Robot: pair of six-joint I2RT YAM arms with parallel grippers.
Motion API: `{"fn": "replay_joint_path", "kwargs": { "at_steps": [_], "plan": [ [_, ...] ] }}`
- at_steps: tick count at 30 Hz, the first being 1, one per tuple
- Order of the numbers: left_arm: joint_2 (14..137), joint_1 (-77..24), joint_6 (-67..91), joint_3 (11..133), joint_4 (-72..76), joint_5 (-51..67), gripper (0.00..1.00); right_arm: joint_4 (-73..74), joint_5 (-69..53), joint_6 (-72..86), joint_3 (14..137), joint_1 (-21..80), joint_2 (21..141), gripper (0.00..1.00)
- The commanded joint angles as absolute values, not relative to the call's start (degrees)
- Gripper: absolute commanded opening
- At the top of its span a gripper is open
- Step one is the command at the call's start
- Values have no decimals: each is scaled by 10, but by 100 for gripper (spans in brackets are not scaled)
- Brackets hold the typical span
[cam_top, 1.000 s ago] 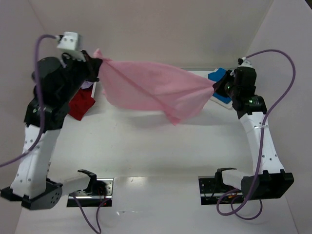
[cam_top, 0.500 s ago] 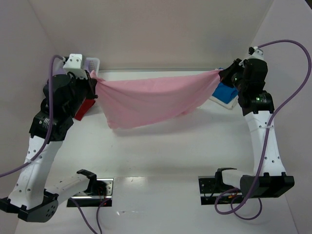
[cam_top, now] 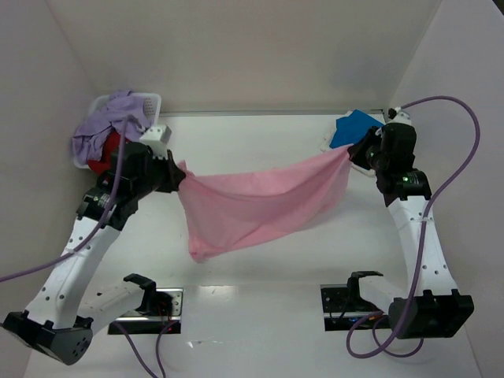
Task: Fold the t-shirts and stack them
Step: Flatten out the tshirt
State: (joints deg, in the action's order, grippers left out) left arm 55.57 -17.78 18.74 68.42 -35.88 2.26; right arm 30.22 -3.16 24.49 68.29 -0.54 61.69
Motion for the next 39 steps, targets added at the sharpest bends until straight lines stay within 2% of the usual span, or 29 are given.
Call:
{"fn": "replay_joint_path", "kwargs": {
  "at_steps": [1,3,4,6,7,8,9,10,15,25,33,39],
  "plan": [
    [510,-176,217,622,-423,130,1,287,-15,234,653,-10,599,0],
    [510,-176,212,603,-445,177,25,281,-15,234,647,-10,613,0],
    [510,-181,212,603,-454,189,50,281,-20,234,647,-10,613,0],
    [510,-181,212,597,-461,164,74,276,-25,239,647,-10,627,0],
    [510,-181,212,597,-461,164,78,276,-25,239,647,-10,628,0],
    [510,-181,217,604,-454,153,93,271,-25,239,647,-10,628,0],
    [510,-181,217,604,-454,143,93,271,-25,239,647,-10,628,0],
    [525,-181,217,613,-454,135,100,271,-25,239,647,-10,628,0],
    [609,-181,206,627,-429,145,100,271,-25,239,647,-10,634,0],
    [715,-181,234,563,-368,135,100,265,-25,239,636,-10,657,1],
    [700,-181,341,477,-302,124,100,250,-39,234,631,-10,669,1],
    [751,-181,382,427,-237,166,99,250,-39,229,631,-10,675,1]
  ]
}}
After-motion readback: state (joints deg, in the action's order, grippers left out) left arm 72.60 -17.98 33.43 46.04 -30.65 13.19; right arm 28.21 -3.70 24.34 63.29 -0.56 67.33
